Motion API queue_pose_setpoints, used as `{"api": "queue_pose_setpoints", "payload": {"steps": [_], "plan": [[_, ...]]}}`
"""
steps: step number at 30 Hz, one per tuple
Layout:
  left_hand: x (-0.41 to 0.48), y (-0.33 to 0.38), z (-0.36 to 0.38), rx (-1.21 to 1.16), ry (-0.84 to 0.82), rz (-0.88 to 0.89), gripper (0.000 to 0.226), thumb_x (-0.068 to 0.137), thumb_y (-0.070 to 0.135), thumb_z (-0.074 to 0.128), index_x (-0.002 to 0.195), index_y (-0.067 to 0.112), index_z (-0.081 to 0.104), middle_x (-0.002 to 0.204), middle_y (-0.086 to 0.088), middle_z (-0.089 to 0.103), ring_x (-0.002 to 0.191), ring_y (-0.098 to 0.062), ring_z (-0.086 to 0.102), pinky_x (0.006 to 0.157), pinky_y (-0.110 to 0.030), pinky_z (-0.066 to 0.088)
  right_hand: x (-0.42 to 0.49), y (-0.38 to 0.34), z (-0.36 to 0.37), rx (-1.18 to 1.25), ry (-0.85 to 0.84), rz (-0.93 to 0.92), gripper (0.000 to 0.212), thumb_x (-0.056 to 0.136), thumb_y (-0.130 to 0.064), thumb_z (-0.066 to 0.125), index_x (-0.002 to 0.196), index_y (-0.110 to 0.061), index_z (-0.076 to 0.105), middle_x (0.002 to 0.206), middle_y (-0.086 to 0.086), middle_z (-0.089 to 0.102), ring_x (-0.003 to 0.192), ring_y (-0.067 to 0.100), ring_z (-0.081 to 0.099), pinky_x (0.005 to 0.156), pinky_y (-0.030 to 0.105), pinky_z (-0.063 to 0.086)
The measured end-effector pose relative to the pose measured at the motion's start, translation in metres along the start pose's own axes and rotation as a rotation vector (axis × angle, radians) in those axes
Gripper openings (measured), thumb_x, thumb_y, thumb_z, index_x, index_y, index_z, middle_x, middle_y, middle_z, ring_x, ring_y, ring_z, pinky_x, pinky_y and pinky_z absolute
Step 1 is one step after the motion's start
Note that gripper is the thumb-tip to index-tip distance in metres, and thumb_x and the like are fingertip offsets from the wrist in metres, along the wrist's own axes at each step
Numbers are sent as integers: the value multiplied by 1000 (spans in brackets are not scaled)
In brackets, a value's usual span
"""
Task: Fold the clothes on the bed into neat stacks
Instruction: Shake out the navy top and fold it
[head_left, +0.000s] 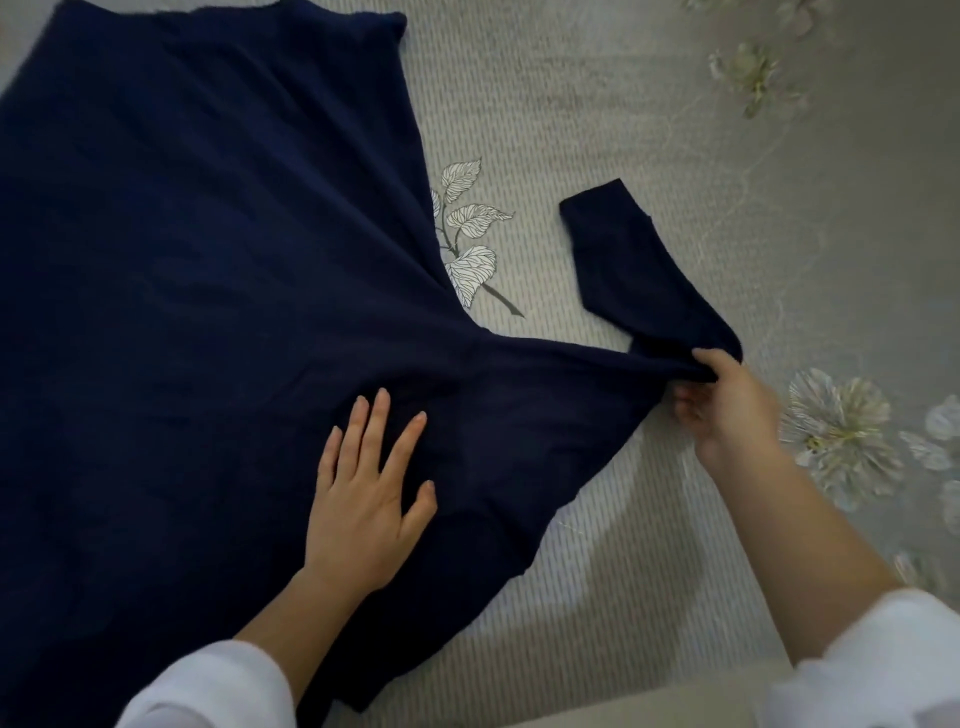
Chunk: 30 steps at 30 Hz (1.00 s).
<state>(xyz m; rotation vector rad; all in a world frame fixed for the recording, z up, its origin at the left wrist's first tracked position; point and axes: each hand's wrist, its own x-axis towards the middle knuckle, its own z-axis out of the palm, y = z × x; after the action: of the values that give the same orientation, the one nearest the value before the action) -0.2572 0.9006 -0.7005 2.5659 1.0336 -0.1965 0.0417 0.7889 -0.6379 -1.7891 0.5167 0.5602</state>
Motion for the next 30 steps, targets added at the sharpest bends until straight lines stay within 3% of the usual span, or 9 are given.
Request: {"api": "queue_pose_setpoints", "payload": {"steps": [5,6,9,12,14,18,22,26,30], "plan": [[9,27,-4,-189,33,-43,61,88,50,31,143,24,33,159,-7,9,146,-14,-8,117,-44,-2,-6,-42,7,76,-556,-138,17,86,-32,57,88,-19,68,91,-1,69,82,11,64,67,20,52],[11,34,-2,-176,21,-11,62,90,50,29,147,25,28,160,-6,5,147,-14,-9,117,-44,-3,-5,-43,9,5,-560,-175,17,88,-29,55,89,-19,70,92,0,70,83,11,64,69,21,52],[17,46,4,-47,-28,20,66,93,56,16,153,29,11,160,-6,-9,146,-18,-15,118,-42,-6,6,-28,18,-344,-238,-256,10,93,-18,54,95,-13,62,80,0,61,70,13,57,64,26,48],[17,47,10,22,-27,8,66,94,55,20,152,25,14,160,-12,0,148,-24,-5,118,-46,3,14,-14,37,-559,-142,-186,29,89,-40,61,92,-12,51,82,1,55,78,19,57,72,35,53],[17,45,13,30,-17,21,66,94,55,22,152,24,17,160,-13,3,148,-25,-1,117,-47,4,13,-15,56,-458,-177,-102,41,84,-45,66,96,-7,57,93,5,63,85,21,65,63,32,55],[18,45,12,19,-16,26,67,93,56,22,152,24,17,160,-13,3,147,-25,-3,117,-46,2,1,-31,79,-261,-324,61,23,82,-26,71,98,-12,64,94,5,69,79,17,66,47,20,51],[17,44,9,-22,-57,27,71,91,63,19,152,28,6,160,-10,-7,147,-23,-13,117,-48,-1,9,-48,53,35,-194,52,28,85,-21,64,110,-9,63,109,8,69,94,22,68,75,33,59],[18,46,4,-22,-118,32,80,83,72,12,148,34,-14,155,-6,-29,142,-21,-30,114,-45,-17,8,-41,-9,-29,-44,104,37,92,-21,62,126,-7,54,126,6,60,109,21,61,75,31,56],[11,55,1,-54,-169,66,88,83,70,21,143,31,-31,148,-9,-43,137,-23,-39,111,-46,-21,-14,-38,-32,313,-44,175,39,93,-8,58,131,-7,52,129,10,60,96,17,64,78,24,55]]}}
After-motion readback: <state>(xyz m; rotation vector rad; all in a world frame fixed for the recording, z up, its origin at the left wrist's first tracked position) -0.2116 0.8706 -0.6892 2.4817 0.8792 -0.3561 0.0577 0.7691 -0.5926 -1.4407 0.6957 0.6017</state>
